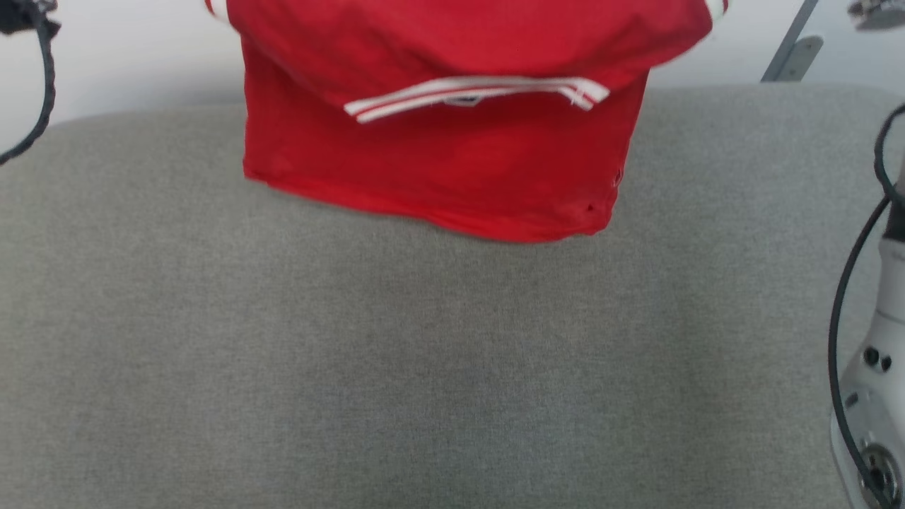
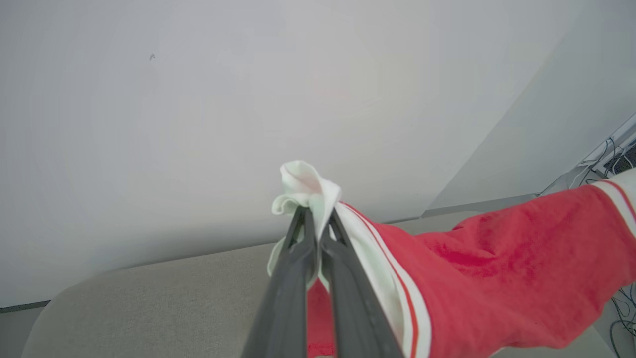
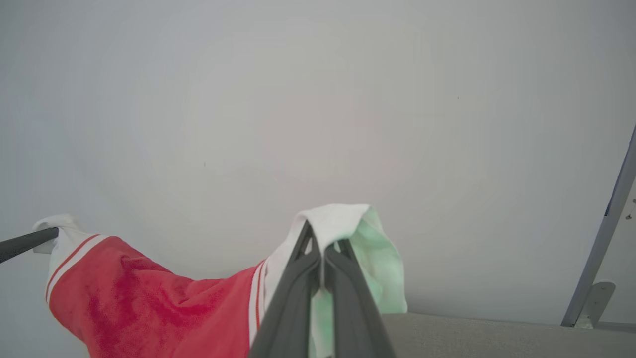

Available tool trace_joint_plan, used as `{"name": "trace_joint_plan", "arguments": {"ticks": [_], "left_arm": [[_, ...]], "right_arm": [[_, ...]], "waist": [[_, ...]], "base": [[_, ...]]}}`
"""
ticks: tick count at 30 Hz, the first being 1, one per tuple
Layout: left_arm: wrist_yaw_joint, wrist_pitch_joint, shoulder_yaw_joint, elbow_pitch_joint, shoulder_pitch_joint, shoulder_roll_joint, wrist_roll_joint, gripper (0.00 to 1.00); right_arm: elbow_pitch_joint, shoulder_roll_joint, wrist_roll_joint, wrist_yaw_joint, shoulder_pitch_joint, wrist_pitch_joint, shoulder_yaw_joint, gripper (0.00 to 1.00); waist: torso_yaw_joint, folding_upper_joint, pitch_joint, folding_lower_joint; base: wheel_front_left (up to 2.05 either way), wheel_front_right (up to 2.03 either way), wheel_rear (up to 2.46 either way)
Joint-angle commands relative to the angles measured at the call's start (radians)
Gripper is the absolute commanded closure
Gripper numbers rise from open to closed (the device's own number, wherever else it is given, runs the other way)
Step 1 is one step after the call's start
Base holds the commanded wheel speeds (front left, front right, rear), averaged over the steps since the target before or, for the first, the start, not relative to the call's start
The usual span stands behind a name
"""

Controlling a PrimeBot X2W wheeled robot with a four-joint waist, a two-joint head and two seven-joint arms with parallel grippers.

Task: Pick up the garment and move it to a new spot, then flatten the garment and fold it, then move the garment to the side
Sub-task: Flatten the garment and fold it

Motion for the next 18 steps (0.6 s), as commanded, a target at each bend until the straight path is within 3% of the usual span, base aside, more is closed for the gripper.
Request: {"name": "trace_joint_plan", "arguments": {"ticks": [1, 7, 12, 16, 18], "left_arm": [[-0.02, -0.027, -0.001, 0.034, -0.033, -0.017, 0.02, 1.0], [-0.072, -0.168, -0.004, 0.152, -0.149, -0.081, 0.1, 1.0], [-0.123, -0.327, -0.013, 0.245, -0.263, -0.125, 0.179, 1.0], [-0.152, -0.522, -0.015, 0.3, -0.346, -0.159, 0.248, 1.0], [-0.156, -0.562, -0.012, 0.314, -0.356, -0.166, 0.258, 1.0]], "right_arm": [[0.044, 0.009, -0.021, 0.0, -0.041, -0.052, 0.007, 1.0], [0.19, 0.011, -0.088, 0.0, -0.179, -0.242, 0.083, 1.0], [0.314, -0.011, -0.17, 0.0, -0.314, -0.49, 0.161, 1.0], [0.405, -0.041, -0.242, 0.0, -0.401, -0.713, 0.234, 1.0], [0.43, -0.049, -0.257, 0.0, -0.417, -0.763, 0.244, 1.0]], "waist": [[-0.004, 0.0, 0.039, 0.0], [-0.006, 0.0, 0.147, 0.0], [-0.002, 0.0, 0.237, 0.0], [0.005, 0.0, 0.294, 0.0], [0.008, 0.0, 0.304, 0.0]], "base": [[0.0, 0.0, 0.0], [0.0, 0.0, 0.0], [0.0, 0.0, 0.0], [0.0, 0.0, 0.0], [0.0, 0.0, 0.0]]}}
